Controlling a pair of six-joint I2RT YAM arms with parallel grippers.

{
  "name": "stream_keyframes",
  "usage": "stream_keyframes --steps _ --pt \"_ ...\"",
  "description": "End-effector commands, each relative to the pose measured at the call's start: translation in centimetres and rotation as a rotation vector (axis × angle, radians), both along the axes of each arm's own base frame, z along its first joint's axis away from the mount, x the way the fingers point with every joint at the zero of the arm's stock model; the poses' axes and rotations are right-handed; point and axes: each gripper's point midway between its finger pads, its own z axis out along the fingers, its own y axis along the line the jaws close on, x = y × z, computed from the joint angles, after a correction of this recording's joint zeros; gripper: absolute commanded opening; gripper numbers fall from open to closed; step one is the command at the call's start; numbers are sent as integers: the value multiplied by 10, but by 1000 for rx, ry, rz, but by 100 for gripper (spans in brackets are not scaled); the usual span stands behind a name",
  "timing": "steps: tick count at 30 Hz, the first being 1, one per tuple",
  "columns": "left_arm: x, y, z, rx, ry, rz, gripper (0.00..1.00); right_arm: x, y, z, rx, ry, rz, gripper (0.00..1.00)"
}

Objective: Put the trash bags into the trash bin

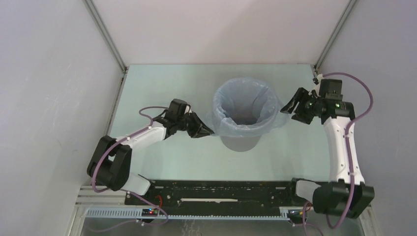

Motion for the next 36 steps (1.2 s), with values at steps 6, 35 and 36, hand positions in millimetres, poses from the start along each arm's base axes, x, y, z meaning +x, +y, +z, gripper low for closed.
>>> stream_keyframes --steps 6,35,36 --pt "8 -7 12 -35 -24 -67 16 48 -15 -23 -15 -32 60 37" --pt "17 -28 7 -77 -19 -83 9 49 54 -127 604 227 155 17" --pt "17 -28 7 -76 -18 -82 9 49 54 -124 598 221 153 19"
